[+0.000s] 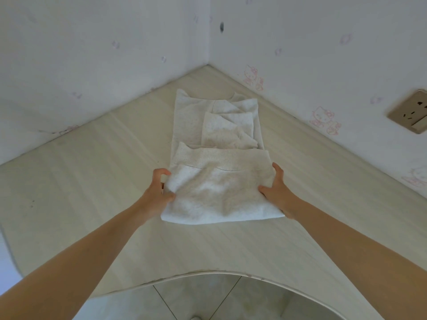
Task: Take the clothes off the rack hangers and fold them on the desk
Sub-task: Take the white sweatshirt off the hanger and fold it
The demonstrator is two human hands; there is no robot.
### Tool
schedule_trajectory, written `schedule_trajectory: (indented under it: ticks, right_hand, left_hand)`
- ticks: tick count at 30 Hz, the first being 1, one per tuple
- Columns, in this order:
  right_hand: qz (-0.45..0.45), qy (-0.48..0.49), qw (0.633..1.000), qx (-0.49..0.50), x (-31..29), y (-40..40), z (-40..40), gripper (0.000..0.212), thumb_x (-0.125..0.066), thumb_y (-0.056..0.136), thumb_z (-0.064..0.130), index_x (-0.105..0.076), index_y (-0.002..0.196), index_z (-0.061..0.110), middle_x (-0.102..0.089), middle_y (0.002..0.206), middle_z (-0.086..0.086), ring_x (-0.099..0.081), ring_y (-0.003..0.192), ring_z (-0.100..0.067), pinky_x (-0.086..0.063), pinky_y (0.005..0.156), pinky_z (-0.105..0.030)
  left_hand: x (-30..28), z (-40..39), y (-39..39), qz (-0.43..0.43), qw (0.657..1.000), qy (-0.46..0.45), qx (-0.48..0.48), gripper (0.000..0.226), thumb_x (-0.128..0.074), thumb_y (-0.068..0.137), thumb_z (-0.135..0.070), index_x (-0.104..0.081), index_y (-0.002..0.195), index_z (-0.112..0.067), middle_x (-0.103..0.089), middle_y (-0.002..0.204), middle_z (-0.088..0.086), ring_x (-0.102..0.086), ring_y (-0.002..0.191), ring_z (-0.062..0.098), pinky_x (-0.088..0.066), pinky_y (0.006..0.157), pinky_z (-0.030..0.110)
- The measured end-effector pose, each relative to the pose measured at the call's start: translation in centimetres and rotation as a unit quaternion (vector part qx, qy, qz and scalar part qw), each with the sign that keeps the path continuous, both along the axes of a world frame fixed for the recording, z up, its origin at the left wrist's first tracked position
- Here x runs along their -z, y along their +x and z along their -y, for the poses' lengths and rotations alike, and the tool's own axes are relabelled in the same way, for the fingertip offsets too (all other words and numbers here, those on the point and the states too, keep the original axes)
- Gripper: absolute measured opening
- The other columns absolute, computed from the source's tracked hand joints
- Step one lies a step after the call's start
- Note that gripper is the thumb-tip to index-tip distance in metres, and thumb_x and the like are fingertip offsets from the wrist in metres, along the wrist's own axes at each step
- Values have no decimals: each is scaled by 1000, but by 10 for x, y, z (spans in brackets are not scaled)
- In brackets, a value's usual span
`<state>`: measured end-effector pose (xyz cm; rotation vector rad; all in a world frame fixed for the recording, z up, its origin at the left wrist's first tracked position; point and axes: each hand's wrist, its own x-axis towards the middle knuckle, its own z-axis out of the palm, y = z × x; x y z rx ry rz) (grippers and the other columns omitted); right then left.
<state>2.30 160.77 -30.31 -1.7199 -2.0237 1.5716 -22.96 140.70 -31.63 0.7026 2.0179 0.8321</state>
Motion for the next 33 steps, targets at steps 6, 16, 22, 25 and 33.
schedule_trajectory:
  ticks: [6, 16, 22, 25, 33]
  right_hand:
    - [18, -30, 998, -59, -25, 14, 12, 75, -53, 91, 9, -19, 149, 43, -20, 156, -2, -39, 123, -23, -36, 93, -33]
    - [15, -239, 970, 51, -97, 24, 18, 30, -53, 91, 10, -62, 118, 2, -69, 106, -11, -66, 90, -22, -54, 76, -33]
    - [17, -297, 947, 122, -125, 4, -13, 10, -55, 89, 4, -60, 84, -2, -60, 58, -10, -61, 43, -18, -50, 39, -20]
    - [0, -341, 930, 138, -130, -11, -39, 18, -51, 92, 4, -63, 87, -7, -67, 67, -18, -66, 47, -22, -47, 34, -19]
    - [-41, -419, 894, 151, -103, -63, -125, 30, -51, 89, 12, -61, 90, -16, -68, 85, -28, -66, 45, -24, -48, 34, -20]
  left_hand:
    - [-34, 15, -4, 173, 983, -32, 53, 62, -53, 87, 1, -41, 129, -43, -52, 119, 14, -59, 108, 31, -57, 82, 37]
    - [-99, 29, -26, 289, 953, -88, -20, 34, -48, 86, 6, -68, 113, 0, -71, 114, 15, -71, 99, 22, -58, 72, 28]
    - [-121, 7, -47, 320, 936, -86, -117, 13, -46, 90, -1, -58, 85, 1, -65, 68, 10, -65, 51, 17, -53, 45, 24]
    - [-126, -14, -61, 359, 916, -41, -175, 19, -49, 96, -7, -56, 79, -1, -60, 56, 9, -57, 42, 15, -46, 39, 18]
    - [-97, -92, -107, 395, 892, -76, -209, 20, -42, 97, -10, -56, 84, -2, -54, 63, 10, -44, 38, 8, -36, 33, 13]
